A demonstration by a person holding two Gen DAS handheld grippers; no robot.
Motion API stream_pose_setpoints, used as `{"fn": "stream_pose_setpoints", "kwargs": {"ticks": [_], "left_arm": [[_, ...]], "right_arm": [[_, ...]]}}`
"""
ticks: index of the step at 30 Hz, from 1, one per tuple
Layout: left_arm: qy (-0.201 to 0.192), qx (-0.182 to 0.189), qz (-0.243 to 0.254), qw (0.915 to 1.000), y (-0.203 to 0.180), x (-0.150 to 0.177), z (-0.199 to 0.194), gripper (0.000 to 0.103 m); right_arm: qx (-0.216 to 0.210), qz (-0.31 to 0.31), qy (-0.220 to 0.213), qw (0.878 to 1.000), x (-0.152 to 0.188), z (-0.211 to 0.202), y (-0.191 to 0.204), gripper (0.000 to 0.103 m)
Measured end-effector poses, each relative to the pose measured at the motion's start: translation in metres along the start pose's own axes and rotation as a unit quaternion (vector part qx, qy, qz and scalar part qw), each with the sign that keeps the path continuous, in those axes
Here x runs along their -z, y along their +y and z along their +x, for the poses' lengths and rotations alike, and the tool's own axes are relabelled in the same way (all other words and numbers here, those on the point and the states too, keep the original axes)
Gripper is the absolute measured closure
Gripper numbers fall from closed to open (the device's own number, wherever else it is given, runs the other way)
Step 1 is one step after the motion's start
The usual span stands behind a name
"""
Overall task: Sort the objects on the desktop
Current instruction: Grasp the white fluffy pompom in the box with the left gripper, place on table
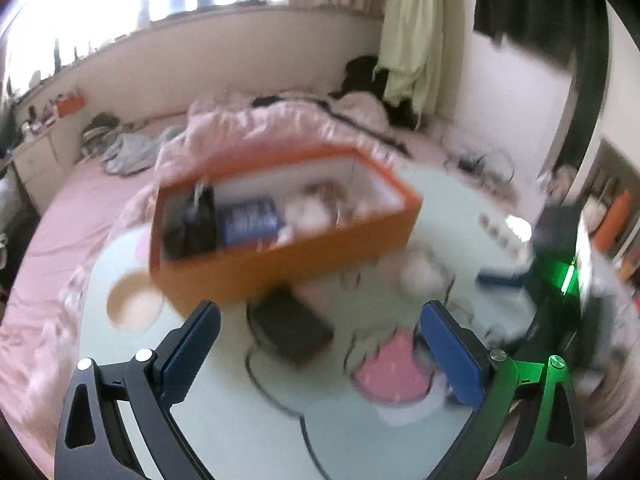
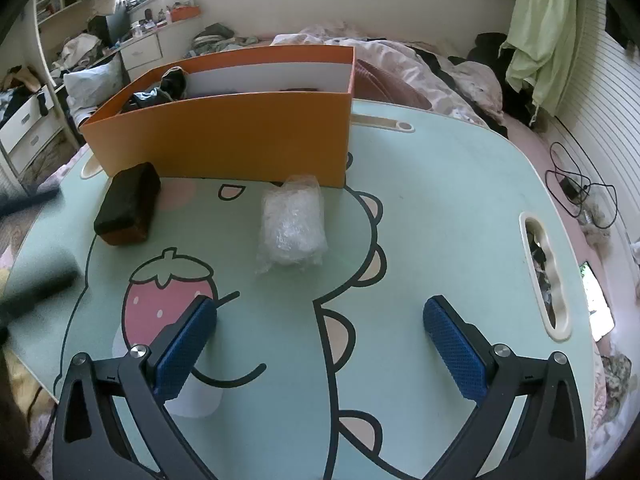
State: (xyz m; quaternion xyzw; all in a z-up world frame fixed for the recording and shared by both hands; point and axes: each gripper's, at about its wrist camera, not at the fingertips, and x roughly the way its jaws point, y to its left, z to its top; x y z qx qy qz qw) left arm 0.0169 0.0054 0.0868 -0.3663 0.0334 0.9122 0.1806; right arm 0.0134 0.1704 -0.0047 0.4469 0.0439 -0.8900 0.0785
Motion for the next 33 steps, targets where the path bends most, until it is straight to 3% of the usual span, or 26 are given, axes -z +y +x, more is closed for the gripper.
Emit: {"fn": "stream_pose_setpoints", "kwargs": {"ticks": [2,5,9,12,15,18,20,22,27,31,33], "left_arm": [[0.016,0.035,-0.026,0.9989,0.011,-0.027,0.009,0.004],[0.054,0.066,-0.061,0.9944,0.022,-0.055,0.034,0.023],[0.118,0.049,-0.071,0.9892,0.016,-0.076,0.081,0.056],[0.16,0.034,-0.061,0.9847,0.009,-0.079,0.111,0.069],[0.181,0.002,-0.06,0.9816,0.009,-0.081,0.134,0.072],[0.2,-0.007,-0.082,0.9764,0.016,-0.086,0.151,0.071],[0.193,-0.033,-0.088,0.9766,0.019,-0.09,0.155,0.061],[0.196,-0.04,-0.086,0.976,0.018,-0.091,0.16,0.058],[0.194,-0.058,-0.026,0.9789,0.001,-0.09,0.168,0.057],[0.197,-0.043,-0.03,0.9791,0.0,-0.092,0.17,0.059],[0.204,-0.018,-0.052,0.9775,0.008,-0.092,0.168,0.068]], "right_arm": [[-0.001,0.0,-0.001,1.0,0.0,0.0,0.0,0.0],[-0.002,0.0,-0.002,1.0,0.0,-0.001,0.0,0.0],[-0.004,-0.001,-0.003,1.0,0.0,-0.001,-0.001,0.0],[-0.004,-0.001,-0.003,1.0,0.0,0.0,-0.001,0.0],[-0.004,-0.001,-0.003,1.0,0.0,-0.001,-0.001,0.0],[-0.004,-0.001,-0.003,1.0,-0.001,0.0,-0.001,0.0],[-0.004,0.0,-0.003,1.0,-0.001,0.0,-0.001,0.0],[-0.004,-0.001,-0.003,1.0,-0.001,0.0,-0.001,0.0],[-0.004,-0.001,-0.003,1.0,-0.001,0.0,-0.001,0.0],[-0.005,0.0,-0.003,1.0,-0.001,0.0,-0.001,0.0],[-0.005,0.0,-0.003,1.0,-0.001,0.0,0.0,0.0]]}}
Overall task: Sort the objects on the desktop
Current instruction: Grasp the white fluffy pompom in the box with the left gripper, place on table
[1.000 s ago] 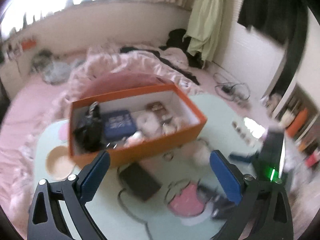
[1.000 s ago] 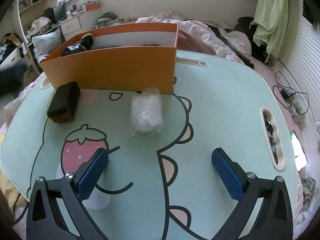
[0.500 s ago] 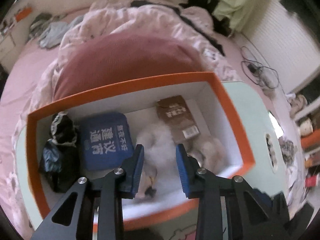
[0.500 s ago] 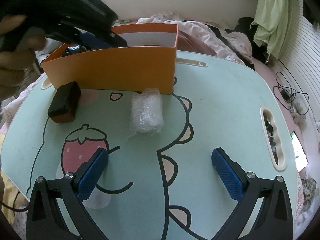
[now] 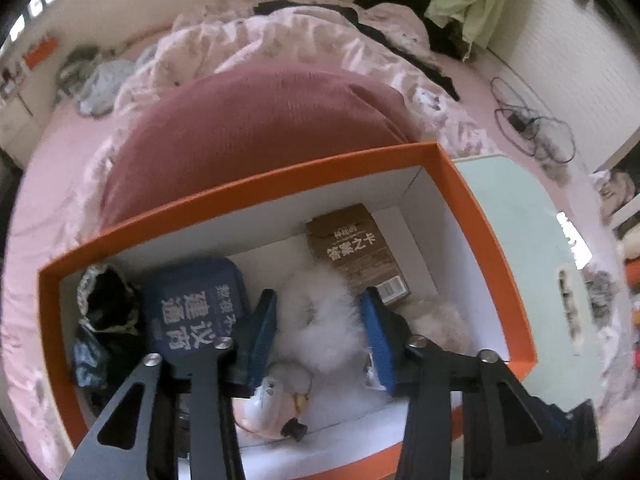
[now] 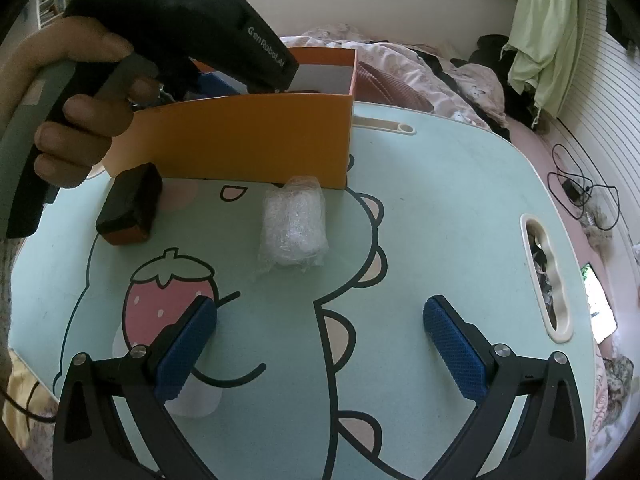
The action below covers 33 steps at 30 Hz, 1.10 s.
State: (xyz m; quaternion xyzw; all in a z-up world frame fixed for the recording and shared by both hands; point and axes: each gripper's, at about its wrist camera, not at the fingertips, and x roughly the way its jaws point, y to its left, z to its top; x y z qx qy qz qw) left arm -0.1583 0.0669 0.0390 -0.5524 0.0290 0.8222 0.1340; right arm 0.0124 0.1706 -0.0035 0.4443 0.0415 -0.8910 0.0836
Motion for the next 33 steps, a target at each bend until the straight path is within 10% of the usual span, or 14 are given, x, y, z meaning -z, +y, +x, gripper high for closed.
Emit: {"fn": "stream_pose_setpoints", "kwargs": {"ticks": [4,15,21,26,33], "left_arm": [[0.007,0.053,-0.042,0.9977,0.016,0.01,-0.005,0.074],[-0.007,0.011,-0.013,0.9998,0.011,0.014,0.0,0.073],[-0.105,0.088,-0.041,0.9897,0.02,0.02,-0.06,0.073],[-0.168,0.145,-0.014,0.9751,0.013,0.061,-0.118,0.073],[-0.132,0.149,0.036,0.9794,0.0,0.116,-0.078,0.073]], "right_arm": [[0.0,0.0,0.0,1.0,0.0,0.0,0.0,0.0],[0.0,-0.001,0.0,1.0,0.001,-0.001,0.0,0.0],[0.0,0.0,0.0,1.0,0.001,-0.001,0.0,0.0],[0.0,0.0,0.0,1.0,0.001,-0.001,0.0,0.0],[0.0,0.0,0.0,1.0,0.001,-0.001,-0.001,0.0]]}}
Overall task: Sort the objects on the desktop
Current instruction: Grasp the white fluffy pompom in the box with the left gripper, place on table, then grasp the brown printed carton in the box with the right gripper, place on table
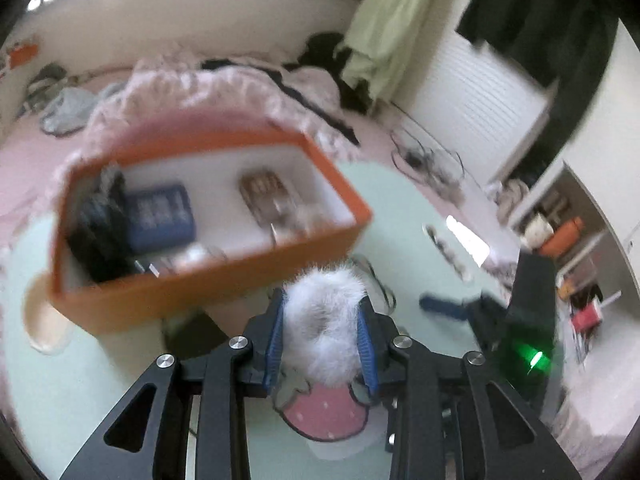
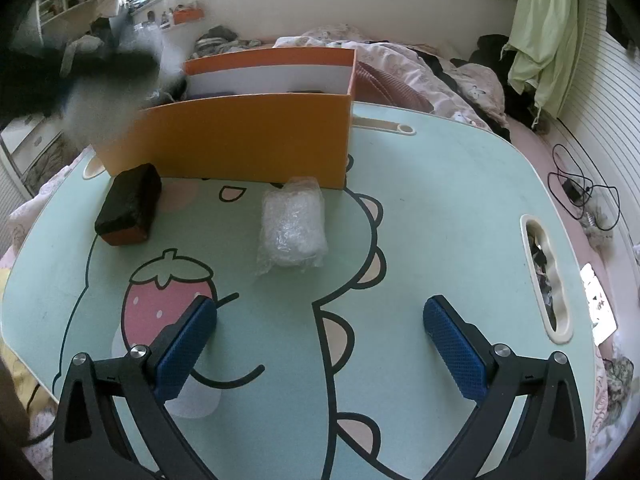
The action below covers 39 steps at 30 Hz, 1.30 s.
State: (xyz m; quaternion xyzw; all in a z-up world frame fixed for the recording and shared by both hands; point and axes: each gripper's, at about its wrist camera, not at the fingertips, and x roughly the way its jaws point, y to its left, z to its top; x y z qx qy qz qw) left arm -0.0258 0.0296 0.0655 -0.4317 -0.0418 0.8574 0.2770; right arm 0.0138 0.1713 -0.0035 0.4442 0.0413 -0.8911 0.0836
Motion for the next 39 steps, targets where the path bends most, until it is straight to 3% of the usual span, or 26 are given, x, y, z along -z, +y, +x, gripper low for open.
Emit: {"fn": "stream_pose_setpoints", "kwargs": {"ticks": [4,6,10,11,12,14,18,22,26,28,31,39], "left_arm": [[-0.007,-0.016,-0.013,0.9998,0.002,0.012,0.016,0.072],[-0.026,-0.028,-0.025,0.9989,0.004,0.015,0.012,0.055],[-0.062,-0.007,-0.016,0.9979,-0.004,0.021,-0.008,0.042],[-0.071,-0.01,-0.008,0.9974,-0.006,0.022,-0.015,0.033],[-0.08,-0.02,0.003,0.9966,-0.009,0.025,-0.022,0.023],[-0.091,-0.06,0.025,0.9937,-0.013,0.036,-0.033,0.015],[-0.08,-0.134,0.04,0.9869,-0.009,0.061,-0.036,0.013],[-0.065,-0.166,0.021,0.9838,0.004,0.082,-0.026,0.013],[-0.052,-0.175,-0.009,0.9831,0.012,0.089,-0.008,0.013],[-0.04,-0.187,0.001,0.9815,0.012,0.088,0.0,0.013],[-0.027,-0.201,0.016,0.9792,0.009,0.089,0.007,0.0],[-0.028,-0.199,0.016,0.9795,0.009,0.091,0.007,0.0]], "right_arm": [[0.0,0.0,0.0,1.0,0.0,0.0,0.0,0.0],[0.0,0.0,0.0,1.0,0.0,0.0,0.0,0.0],[0.0,0.001,0.0,1.0,0.0,0.0,0.0,0.0],[0.0,0.001,0.0,1.0,0.0,0.0,0.0,0.0],[0.0,0.001,0.0,1.0,0.0,0.0,0.0,0.0],[0.0,0.001,0.0,1.0,0.0,0.0,0.0,0.0],[0.0,0.001,0.0,1.0,0.0,0.0,0.0,0.0],[0.0,0.001,0.0,1.0,0.0,0.0,-0.001,0.0],[0.0,0.001,0.0,1.0,0.0,-0.001,0.0,0.0],[0.0,0.001,0.0,1.0,0.001,-0.001,-0.001,0.0],[0.0,0.002,0.0,1.0,0.001,-0.001,-0.001,0.0],[0.01,0.014,-0.001,1.0,0.001,-0.002,-0.005,0.0]]}}
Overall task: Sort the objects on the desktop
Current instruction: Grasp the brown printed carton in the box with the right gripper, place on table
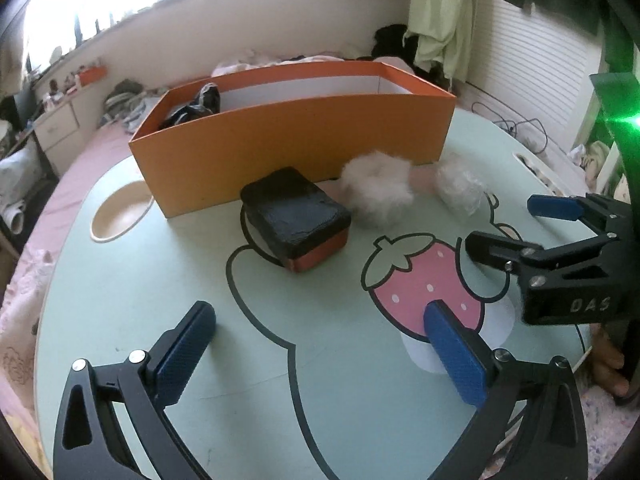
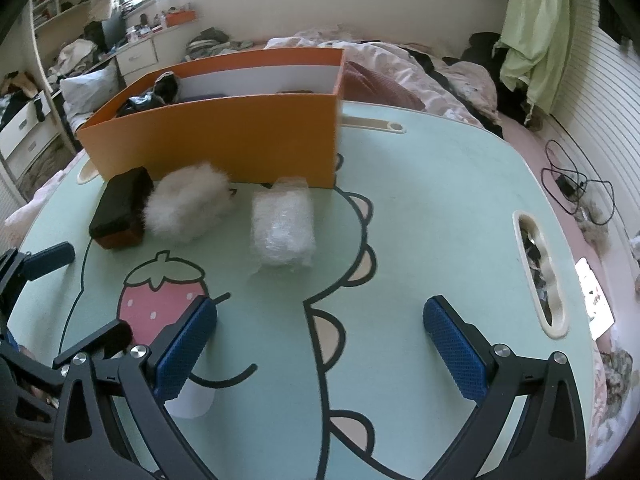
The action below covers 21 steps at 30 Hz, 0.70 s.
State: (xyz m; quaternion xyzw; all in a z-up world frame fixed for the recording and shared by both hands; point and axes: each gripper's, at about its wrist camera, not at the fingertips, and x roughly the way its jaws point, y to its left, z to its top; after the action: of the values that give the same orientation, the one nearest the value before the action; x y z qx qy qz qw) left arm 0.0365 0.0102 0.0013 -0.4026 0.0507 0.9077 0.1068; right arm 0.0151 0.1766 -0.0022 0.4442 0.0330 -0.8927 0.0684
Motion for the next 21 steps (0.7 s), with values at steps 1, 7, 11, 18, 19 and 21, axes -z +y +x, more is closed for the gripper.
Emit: {"fn": "stream_pose_setpoints", "kwargs": {"ticks": [1,7,11,18,19,21], "left_arm": [[0.0,0.001,0.0,1.0,0.0,0.0,0.0,0.0],[-0.001,0.001,0.0,1.0,-0.002,0.002,-0.002,0.0],[-0.001,0.001,0.0,1.0,-0.003,0.002,-0.002,0.0],[-0.003,0.002,0.001,1.0,-0.004,0.002,-0.002,0.0],[-0.003,0.003,0.001,1.0,-0.005,0.002,-0.002,0.0],[-0.004,0.003,0.001,1.0,-0.006,0.002,-0.002,0.0]], "right_arm": [[-0.002,0.003,-0.001,1.0,0.0,-0.001,-0.001,0.001],[-0.038,0.003,-0.065,0.997,-0.025,-0.035,-0.001,0.015],[-0.054,-0.03,-0.061,0.996,-0.091,-0.04,0.016,0.02],[-0.053,-0.045,0.065,0.995,-0.173,0.05,0.036,0.048],[-0.034,-0.049,0.077,0.995,-0.175,0.063,0.038,0.048],[-0.009,-0.045,0.104,0.994,-0.178,0.083,0.037,0.048]]}}
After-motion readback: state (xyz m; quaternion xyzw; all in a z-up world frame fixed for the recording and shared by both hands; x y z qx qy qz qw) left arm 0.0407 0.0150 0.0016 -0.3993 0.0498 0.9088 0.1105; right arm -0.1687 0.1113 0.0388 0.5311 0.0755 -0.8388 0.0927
